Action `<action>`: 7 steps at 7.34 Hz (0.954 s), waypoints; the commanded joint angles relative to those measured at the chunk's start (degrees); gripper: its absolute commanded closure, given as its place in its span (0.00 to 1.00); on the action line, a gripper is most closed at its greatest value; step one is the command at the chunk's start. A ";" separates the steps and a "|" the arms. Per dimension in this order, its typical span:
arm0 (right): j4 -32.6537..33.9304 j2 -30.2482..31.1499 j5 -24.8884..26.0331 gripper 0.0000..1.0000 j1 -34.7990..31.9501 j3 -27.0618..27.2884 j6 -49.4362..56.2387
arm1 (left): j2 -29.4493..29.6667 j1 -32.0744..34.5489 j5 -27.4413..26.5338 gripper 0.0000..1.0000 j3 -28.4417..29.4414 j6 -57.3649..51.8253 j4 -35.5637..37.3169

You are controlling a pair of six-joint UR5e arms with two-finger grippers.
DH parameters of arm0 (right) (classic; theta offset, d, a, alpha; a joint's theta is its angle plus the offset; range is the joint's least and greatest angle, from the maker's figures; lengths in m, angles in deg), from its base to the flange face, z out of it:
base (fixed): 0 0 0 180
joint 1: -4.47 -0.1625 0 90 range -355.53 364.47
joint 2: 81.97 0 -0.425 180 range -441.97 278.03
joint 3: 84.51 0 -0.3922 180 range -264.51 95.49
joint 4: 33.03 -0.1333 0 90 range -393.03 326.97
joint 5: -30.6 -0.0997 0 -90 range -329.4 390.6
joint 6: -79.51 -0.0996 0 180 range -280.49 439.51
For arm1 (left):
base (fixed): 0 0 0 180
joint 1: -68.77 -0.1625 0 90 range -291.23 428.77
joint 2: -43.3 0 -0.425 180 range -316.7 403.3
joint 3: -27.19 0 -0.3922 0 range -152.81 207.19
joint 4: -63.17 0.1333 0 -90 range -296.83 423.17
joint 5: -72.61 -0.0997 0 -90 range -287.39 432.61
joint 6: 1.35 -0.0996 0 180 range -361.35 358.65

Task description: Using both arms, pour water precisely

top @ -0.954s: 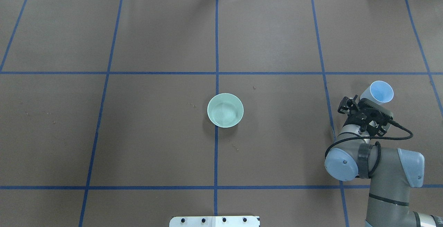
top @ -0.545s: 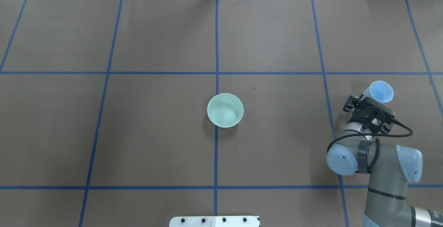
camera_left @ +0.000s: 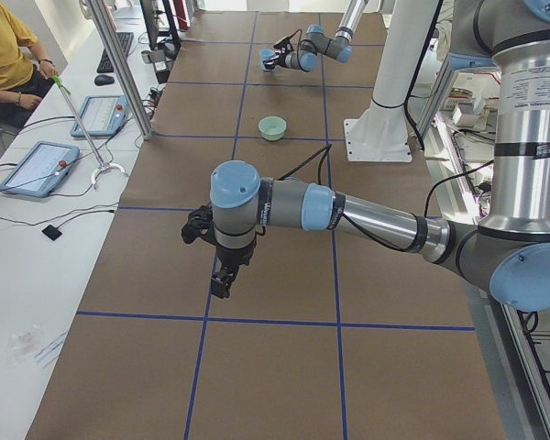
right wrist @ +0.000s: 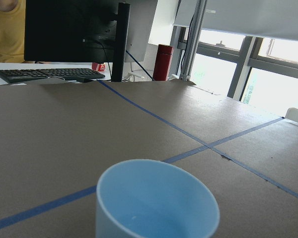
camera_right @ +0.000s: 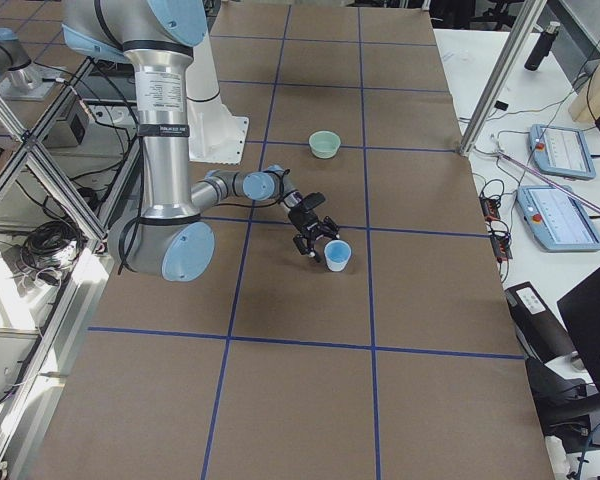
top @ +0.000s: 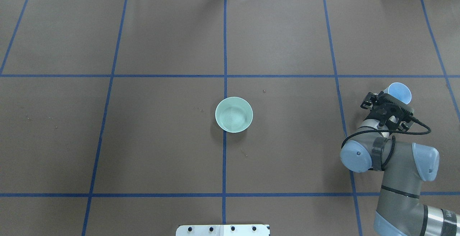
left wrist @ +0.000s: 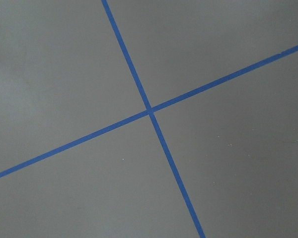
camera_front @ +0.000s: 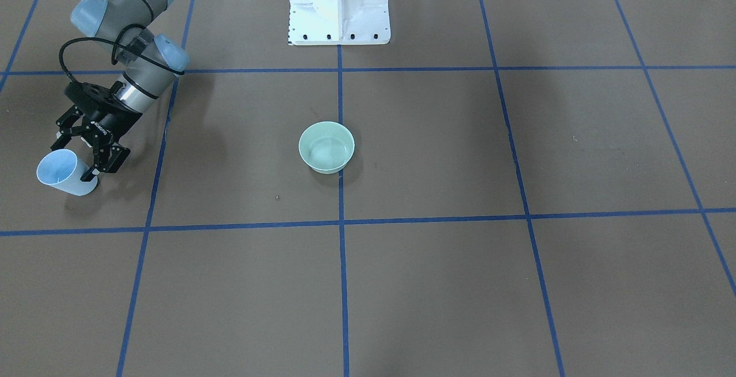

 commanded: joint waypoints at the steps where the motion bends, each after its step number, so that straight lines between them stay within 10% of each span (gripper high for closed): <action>1: -0.29 -3.09 0.07 0.00 -1.17 -3.60 0.00 | 0.00 0.12 0.02 0.00 -0.02 0.00 0.00; 7: -0.38 -3.02 0.07 0.00 -2.32 -5.99 0.18 | -0.09 0.29 -0.06 0.00 -0.37 0.00 0.00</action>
